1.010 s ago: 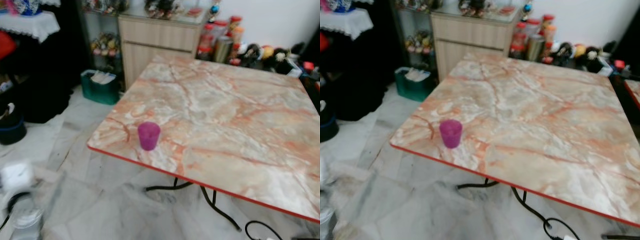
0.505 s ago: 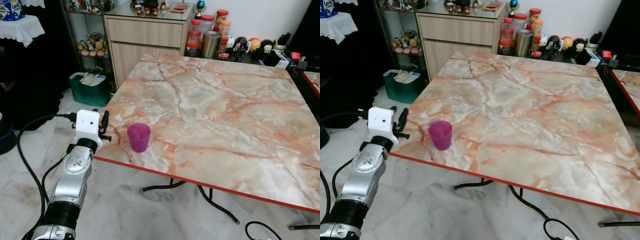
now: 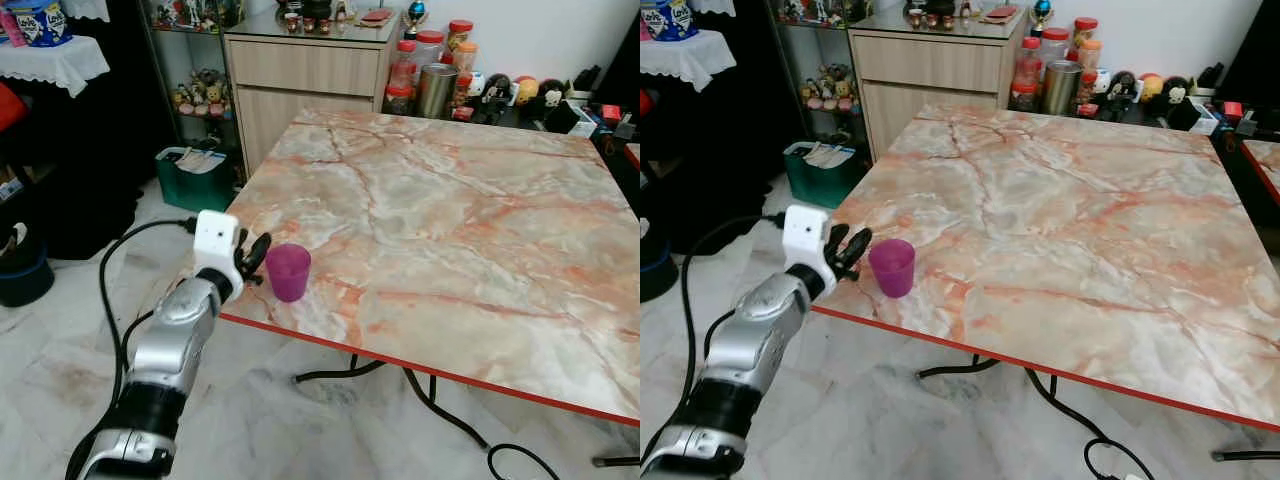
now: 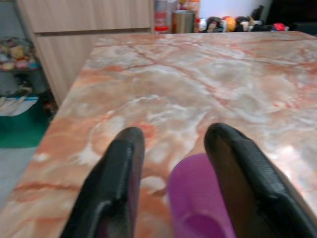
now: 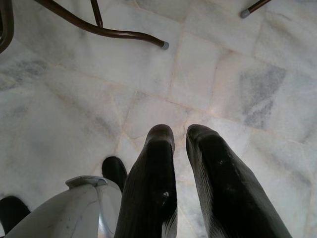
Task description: Setting the table
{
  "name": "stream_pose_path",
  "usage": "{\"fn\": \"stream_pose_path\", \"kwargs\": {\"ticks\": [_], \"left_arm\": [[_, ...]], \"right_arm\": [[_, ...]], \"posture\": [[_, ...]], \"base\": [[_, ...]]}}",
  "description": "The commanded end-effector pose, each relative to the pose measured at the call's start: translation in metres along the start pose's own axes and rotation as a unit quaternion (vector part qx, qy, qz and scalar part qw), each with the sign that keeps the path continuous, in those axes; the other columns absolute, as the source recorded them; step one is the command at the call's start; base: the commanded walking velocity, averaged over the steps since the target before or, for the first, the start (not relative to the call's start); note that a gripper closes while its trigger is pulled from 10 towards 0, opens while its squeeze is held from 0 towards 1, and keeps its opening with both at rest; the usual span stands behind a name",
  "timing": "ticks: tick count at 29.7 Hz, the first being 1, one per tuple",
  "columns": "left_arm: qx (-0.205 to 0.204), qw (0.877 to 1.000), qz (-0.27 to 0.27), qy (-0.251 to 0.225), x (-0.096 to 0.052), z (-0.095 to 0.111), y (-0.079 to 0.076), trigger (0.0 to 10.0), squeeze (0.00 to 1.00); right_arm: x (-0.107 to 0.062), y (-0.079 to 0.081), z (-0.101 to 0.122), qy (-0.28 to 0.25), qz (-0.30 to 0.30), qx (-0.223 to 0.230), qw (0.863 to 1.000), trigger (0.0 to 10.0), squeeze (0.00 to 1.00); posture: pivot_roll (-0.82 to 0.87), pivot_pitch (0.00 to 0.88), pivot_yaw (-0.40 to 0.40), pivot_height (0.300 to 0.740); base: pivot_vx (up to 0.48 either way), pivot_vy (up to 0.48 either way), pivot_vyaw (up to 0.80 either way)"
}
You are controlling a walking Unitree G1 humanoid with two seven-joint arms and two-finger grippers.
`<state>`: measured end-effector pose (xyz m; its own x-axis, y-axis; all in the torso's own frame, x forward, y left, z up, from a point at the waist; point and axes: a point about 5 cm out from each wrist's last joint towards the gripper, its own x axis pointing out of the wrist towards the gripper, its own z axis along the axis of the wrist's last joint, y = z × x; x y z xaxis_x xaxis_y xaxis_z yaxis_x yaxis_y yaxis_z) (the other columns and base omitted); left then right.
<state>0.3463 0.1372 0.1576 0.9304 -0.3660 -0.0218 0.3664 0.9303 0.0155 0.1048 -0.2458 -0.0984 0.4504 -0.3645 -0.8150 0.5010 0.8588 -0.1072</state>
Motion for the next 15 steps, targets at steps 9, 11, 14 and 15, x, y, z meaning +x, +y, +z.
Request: {"fn": "stream_pose_path", "kwargs": {"ticks": [9, 11, 14, 15], "left_arm": [[0.02, 0.996, -0.001, 0.09, 0.019, -0.011, -0.006, 10.0, 0.0], [0.023, 0.995, 0.016, 0.094, 0.023, -0.009, -0.001, 10.0, 0.0], [0.021, 0.995, 0.025, 0.096, 0.025, -0.007, 0.003, 10.0, 0.0], [0.019, 0.995, 0.026, 0.096, 0.026, -0.006, 0.004, 10.0, 0.0]], "right_arm": [[0.002, 0.001, 0.008, -0.014, -0.004, 0.012, 1.0, 10.0, 0.0], [0.002, 0.001, 0.009, -0.015, -0.004, 0.014, 1.0, 10.0, 0.0], [0.002, 0.001, 0.009, -0.016, -0.004, 0.015, 1.0, 10.0, 0.0], [0.002, 0.001, 0.009, -0.016, -0.004, 0.015, 1.0, 10.0, 0.0]], "posture": [[0.11, 0.0, 0.005, 0.736], [0.1, 0.0, 0.009, 0.736], [0.1, 0.0, 0.009, 0.736], [0.1, 0.0, 0.01, 0.736]], "base": [[0.0, 0.0, 0.0], [0.0, 0.0, 0.0], [0.0, 0.0, 0.0], [0.0, 0.0, 0.0]]}}
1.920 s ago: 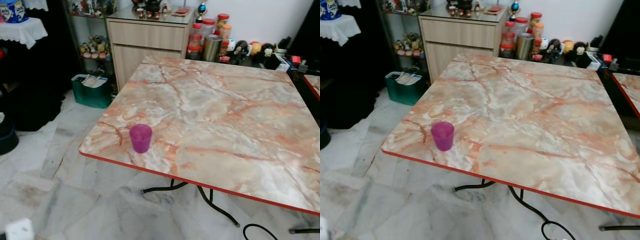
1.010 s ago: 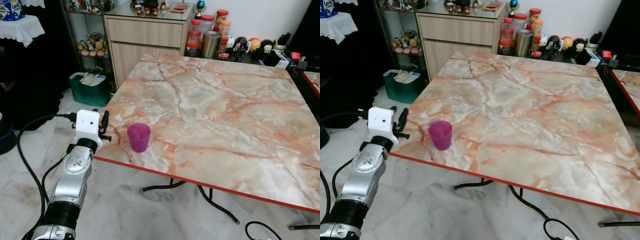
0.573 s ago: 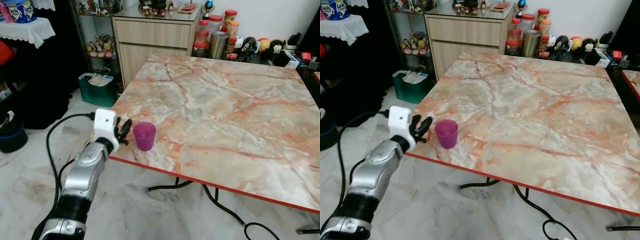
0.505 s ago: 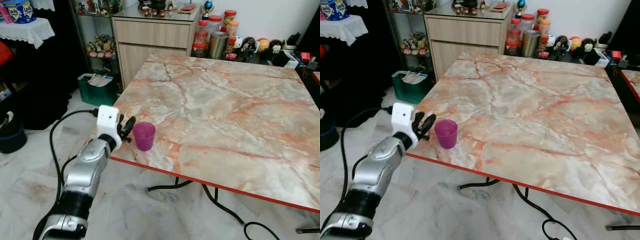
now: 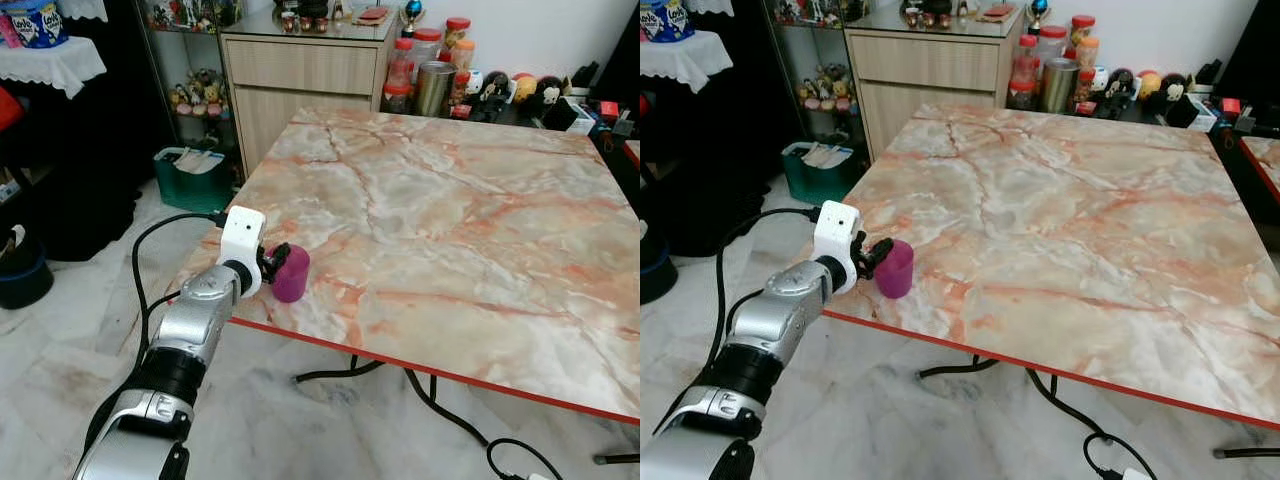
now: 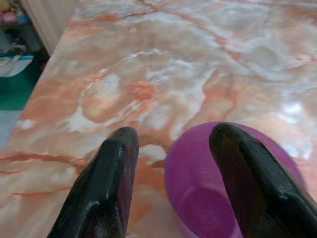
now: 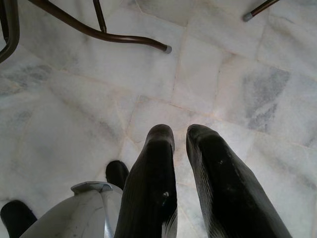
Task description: Setting the table
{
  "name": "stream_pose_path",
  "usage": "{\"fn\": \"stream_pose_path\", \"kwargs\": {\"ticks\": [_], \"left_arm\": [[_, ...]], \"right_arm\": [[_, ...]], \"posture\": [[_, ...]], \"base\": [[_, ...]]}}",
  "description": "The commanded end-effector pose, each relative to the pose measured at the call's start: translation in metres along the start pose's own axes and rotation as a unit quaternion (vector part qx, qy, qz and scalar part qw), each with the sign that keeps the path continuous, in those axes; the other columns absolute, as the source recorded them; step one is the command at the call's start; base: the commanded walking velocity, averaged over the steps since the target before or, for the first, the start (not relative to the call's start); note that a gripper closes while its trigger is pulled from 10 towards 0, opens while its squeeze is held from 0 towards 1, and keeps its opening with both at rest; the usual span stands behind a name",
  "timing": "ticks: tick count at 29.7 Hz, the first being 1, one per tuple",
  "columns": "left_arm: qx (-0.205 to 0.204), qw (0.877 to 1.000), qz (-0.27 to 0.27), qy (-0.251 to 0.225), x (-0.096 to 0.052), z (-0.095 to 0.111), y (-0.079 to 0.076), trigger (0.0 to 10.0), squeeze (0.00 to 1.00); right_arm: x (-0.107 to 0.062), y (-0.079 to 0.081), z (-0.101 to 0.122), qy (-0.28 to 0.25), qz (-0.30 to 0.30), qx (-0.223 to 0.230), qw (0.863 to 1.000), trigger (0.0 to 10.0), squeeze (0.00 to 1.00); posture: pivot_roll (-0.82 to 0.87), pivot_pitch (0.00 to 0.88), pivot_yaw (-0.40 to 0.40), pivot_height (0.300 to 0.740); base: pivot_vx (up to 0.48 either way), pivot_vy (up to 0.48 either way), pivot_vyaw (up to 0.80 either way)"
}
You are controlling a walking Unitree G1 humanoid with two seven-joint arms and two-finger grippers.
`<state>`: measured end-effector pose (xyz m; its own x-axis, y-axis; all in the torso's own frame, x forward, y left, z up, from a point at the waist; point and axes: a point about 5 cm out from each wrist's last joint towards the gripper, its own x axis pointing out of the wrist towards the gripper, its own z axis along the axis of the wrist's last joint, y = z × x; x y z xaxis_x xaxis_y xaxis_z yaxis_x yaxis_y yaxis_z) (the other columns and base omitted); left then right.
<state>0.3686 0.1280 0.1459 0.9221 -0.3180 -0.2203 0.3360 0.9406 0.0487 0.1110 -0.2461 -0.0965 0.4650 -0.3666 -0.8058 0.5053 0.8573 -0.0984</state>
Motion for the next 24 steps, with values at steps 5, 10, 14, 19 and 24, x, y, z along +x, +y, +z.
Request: {"fn": "stream_pose_path", "kwargs": {"ticks": [5, 10, 14, 19, 24], "left_arm": [[0.01, 1.0, 0.01, 0.013, 0.002, 0.004, 0.009, 10.0, 0.0], [0.013, 0.999, 0.0, 0.051, 0.002, -0.01, 0.01, 10.0, 0.0], [0.011, 0.998, -0.007, 0.058, 0.003, -0.012, 0.007, 10.0, 0.0], [0.014, 0.998, -0.016, 0.065, 0.004, -0.014, 0.003, 10.0, 0.0], [0.02, 0.996, -0.04, 0.078, 0.006, -0.017, -0.005, 10.0, 0.0]], "right_arm": [[0.001, -0.002, 0.004, -0.008, -0.004, 0.009, 1.0, 10.0, 0.0], [0.001, -0.001, 0.005, -0.008, -0.002, 0.008, 1.0, 10.0, 0.0], [0.001, -0.001, 0.005, -0.009, -0.001, 0.008, 1.0, 10.0, 0.0], [0.001, 0.0, 0.005, -0.008, 0.0, 0.007, 1.0, 10.0, 0.0], [0.001, 0.0, 0.006, -0.008, 0.002, 0.006, 1.0, 10.0, 0.0]], "posture": [[0.1, 0.0, 0.009, 0.736], [0.09, 0.0, 0.013, 0.736], [0.09, 0.0, 0.013, 0.736], [0.09, 0.0, 0.014, 0.736], [0.09, 0.0, 0.016, 0.736]], "base": [[0.0, 0.0, 0.0], [0.0, 0.0, 0.0], [0.0, 0.0, 0.0], [0.0, 0.0, 0.0], [0.0, 0.0, 0.0]]}}
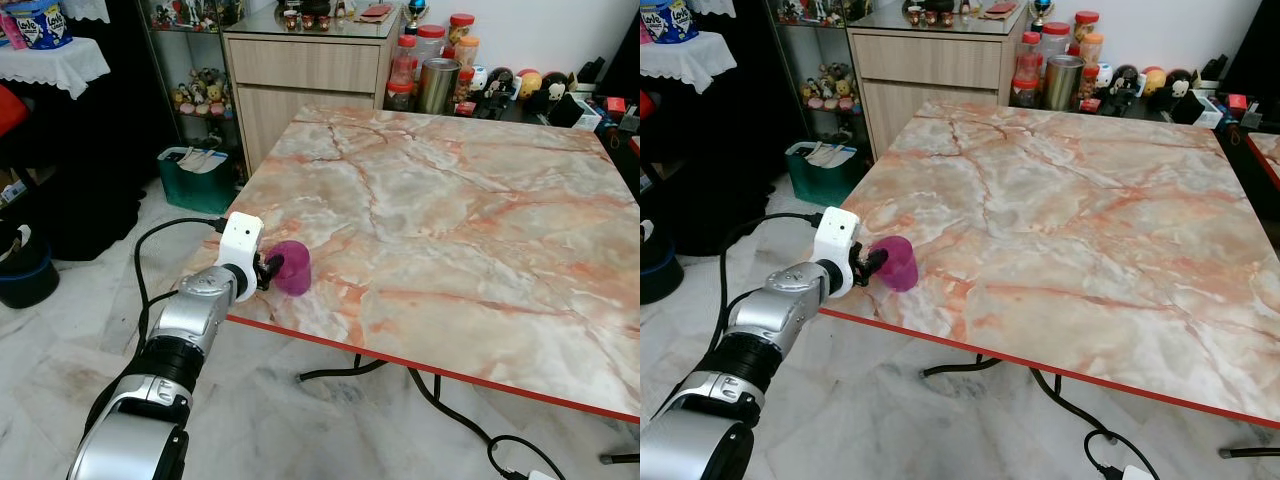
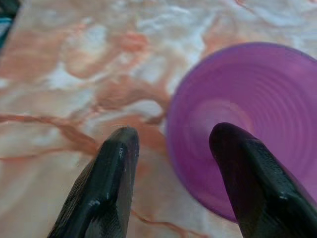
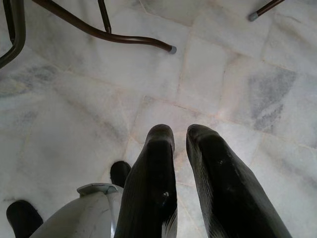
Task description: Setting the table
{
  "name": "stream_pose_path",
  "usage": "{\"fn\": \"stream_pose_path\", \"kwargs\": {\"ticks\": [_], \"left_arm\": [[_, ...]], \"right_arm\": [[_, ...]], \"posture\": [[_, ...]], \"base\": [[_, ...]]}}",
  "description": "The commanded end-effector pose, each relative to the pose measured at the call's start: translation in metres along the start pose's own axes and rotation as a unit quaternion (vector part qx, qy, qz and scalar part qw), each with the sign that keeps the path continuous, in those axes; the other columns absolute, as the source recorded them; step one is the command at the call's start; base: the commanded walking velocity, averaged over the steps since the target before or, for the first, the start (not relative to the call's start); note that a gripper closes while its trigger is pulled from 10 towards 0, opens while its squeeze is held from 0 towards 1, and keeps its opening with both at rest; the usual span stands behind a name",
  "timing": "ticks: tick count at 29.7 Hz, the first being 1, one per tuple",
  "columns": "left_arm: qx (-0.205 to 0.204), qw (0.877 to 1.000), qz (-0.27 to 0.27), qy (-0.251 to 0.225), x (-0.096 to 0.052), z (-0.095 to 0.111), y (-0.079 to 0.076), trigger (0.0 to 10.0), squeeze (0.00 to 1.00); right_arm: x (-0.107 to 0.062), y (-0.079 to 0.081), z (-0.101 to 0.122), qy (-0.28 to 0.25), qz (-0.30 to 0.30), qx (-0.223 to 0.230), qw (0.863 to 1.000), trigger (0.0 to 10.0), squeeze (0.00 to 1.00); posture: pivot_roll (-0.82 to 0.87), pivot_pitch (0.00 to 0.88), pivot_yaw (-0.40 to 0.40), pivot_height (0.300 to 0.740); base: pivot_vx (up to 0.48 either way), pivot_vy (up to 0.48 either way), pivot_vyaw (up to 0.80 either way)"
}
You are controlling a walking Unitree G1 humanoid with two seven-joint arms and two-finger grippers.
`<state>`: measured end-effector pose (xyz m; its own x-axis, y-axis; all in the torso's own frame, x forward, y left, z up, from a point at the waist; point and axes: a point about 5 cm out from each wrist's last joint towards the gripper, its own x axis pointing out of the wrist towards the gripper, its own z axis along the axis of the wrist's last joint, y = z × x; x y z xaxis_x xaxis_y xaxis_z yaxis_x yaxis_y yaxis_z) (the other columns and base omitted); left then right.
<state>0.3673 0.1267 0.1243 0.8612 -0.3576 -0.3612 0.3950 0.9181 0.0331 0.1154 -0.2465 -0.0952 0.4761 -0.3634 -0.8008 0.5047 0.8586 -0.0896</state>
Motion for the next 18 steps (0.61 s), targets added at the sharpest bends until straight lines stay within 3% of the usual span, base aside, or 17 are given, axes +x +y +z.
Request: {"fn": "stream_pose_path", "kwargs": {"ticks": [1, 3, 4, 18], "left_arm": [[0.017, 1.0, -0.009, 0.007, 0.002, 0.004, -0.003, 8.8, 0.0], [0.016, 1.0, -0.01, 0.005, 0.002, 0.004, -0.003, 5.2, 0.0], [0.015, 1.0, -0.01, 0.001, 0.002, 0.006, -0.003, 0.0, 0.0], [-0.001, 0.999, 0.012, -0.035, -0.002, 0.022, 0.006, 0.0, 0.0]], "right_arm": [[0.0, -0.002, 0.002, -0.004, -0.003, 0.005, 1.0, 10.0, 0.0], [0.0, -0.002, 0.002, -0.004, -0.003, 0.006, 1.0, 10.0, 0.0], [0.0, -0.002, 0.002, -0.004, -0.004, 0.006, 1.0, 10.0, 0.0], [0.0, -0.003, 0.002, -0.003, -0.005, 0.004, 1.0, 10.0, 0.0]], "posture": [[0.09, 0.0, 0.016, 0.736], [0.08, 0.0, 0.02, 0.736], [0.08, 0.0, 0.02, 0.736], [0.09, 0.0, 0.014, 0.736]], "base": [[0.0, 0.0, 0.0], [0.0, 0.0, 0.0], [0.0, 0.0, 0.0], [0.0, 0.0, 0.0]]}}
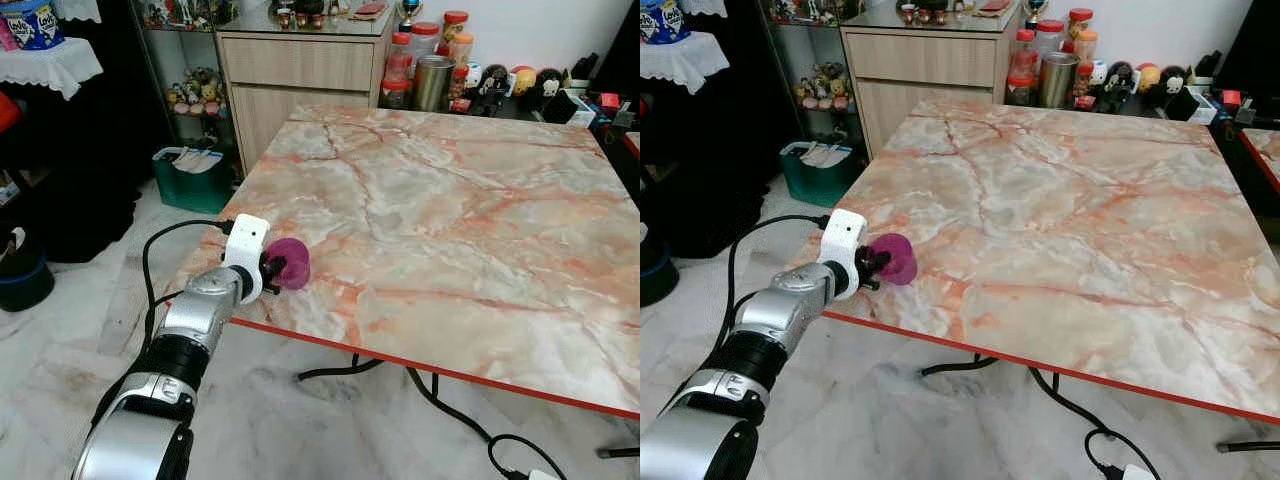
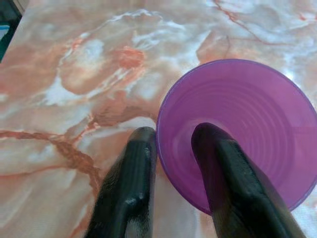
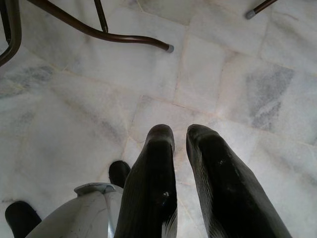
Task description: Setting the table
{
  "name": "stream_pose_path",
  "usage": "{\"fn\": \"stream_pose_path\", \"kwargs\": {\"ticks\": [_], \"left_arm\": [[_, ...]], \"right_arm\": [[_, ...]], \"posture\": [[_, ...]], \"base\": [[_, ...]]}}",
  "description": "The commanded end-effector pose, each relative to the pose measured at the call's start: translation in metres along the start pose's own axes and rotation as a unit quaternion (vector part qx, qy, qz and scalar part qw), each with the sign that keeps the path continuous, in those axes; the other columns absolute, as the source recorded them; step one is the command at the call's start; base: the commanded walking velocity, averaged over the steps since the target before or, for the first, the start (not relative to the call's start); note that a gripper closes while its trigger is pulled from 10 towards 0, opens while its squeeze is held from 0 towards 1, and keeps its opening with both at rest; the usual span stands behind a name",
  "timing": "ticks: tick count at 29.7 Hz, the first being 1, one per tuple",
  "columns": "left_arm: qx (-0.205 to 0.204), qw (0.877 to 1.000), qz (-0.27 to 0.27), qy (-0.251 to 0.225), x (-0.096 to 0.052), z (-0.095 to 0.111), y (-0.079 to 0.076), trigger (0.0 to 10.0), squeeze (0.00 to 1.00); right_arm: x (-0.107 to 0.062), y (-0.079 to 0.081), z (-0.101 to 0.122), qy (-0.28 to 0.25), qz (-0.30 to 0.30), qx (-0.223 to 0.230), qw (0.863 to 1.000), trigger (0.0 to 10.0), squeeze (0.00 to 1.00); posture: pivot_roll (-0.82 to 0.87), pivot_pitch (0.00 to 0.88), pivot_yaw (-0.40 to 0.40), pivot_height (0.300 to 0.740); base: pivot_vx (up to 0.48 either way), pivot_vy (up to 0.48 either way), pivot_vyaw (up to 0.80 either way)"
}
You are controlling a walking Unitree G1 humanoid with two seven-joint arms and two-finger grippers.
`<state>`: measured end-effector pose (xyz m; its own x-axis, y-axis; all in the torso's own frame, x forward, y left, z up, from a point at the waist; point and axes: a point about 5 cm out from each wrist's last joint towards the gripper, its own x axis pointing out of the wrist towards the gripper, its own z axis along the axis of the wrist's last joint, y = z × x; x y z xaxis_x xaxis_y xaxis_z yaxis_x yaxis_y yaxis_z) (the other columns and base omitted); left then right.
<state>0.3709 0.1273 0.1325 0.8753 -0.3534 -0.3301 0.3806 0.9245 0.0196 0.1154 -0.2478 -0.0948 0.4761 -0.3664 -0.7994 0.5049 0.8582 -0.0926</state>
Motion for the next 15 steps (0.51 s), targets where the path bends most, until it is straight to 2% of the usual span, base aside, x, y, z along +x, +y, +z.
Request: {"fn": "stream_pose_path", "kwargs": {"ticks": [1, 2, 3, 4, 9, 10, 11, 12, 15], "left_arm": [[0.008, 1.0, 0.006, -0.019, -0.0011, 0.0129, 0.0034, 0.0, 0.0], [0.008, 1.0, 0.008, -0.021, -0.0012, 0.0139, 0.0039, 3.9, 0.0], [0.008, 1.0, 0.008, -0.021, -0.0012, 0.0139, 0.0039, 3.9, 0.0], [0.008, 0.999, 0.011, -0.029, -0.0015, 0.0178, 0.0048, 10.0, 0.0], [0.006, 0.999, 0.01, -0.032, -0.0017, 0.0191, 0.0047, 10.0, 0.0], [0.005, 0.999, 0.01, -0.032, -0.0017, 0.0191, 0.0046, 8.5, 0.0], [0.005, 0.999, 0.01, -0.032, -0.0017, 0.0191, 0.0046, 8.5, 0.0], [0.003, 0.999, 0.01, -0.032, -0.0019, 0.0189, 0.0046, 0.0, 0.0], [0.002, 0.999, 0.011, -0.032, -0.0021, 0.0184, 0.0045, 0.0, 0.0]], "right_arm": [[0.0002, -0.0017, 0.0009, -0.002, -0.003, 0.004, 1.0, 10.0, 0.0], [0.0003, -0.0016, 0.0012, -0.002, -0.003, 0.004, 1.0, 10.0, 0.0], [0.0003, -0.0016, 0.0012, -0.002, -0.003, 0.004, 1.0, 10.0, 0.0], [0.0008, -0.0005, 0.0027, -0.003, -0.001, 0.004, 1.0, 10.0, 0.0], [0.0012, 0.0009, 0.0041, -0.004, 0.0, 0.005, 1.0, 10.0, 0.0], [0.0012, 0.001, 0.0043, -0.004, 0.001, 0.005, 1.0, 10.0, 0.0], [0.0012, 0.001, 0.0043, -0.004, 0.001, 0.005, 1.0, 10.0, 0.0], [0.0013, 0.0011, 0.0044, -0.004, 0.0, 0.006, 1.0, 10.0, 0.0], [0.0013, 0.0012, 0.0045, -0.004, 0.0, 0.006, 1.0, 10.0, 0.0]], "posture": [[0.09, 0.0, 0.014, 0.736], [0.09, 0.0, 0.013, 0.736], [0.09, 0.0, 0.013, 0.736], [0.1, 0.0, 0.011, 0.736], [0.1, 0.0, 0.01, 0.736], [0.1, 0.0, 0.01, 0.736], [0.1, 0.0, 0.01, 0.736], [0.1, 0.0, 0.01, 0.736], [0.1, 0.0, 0.008, 0.736]], "base": [[0.0, 0.0, 0.0], [0.0, 0.0, 0.0], [0.0, 0.0, 0.0], [0.0, 0.0, 0.0], [0.0, 0.0, 0.0], [0.0, 0.0, 0.0], [0.0, 0.0, 0.0], [0.0, 0.0, 0.0], [0.0, 0.0, 0.0]]}}
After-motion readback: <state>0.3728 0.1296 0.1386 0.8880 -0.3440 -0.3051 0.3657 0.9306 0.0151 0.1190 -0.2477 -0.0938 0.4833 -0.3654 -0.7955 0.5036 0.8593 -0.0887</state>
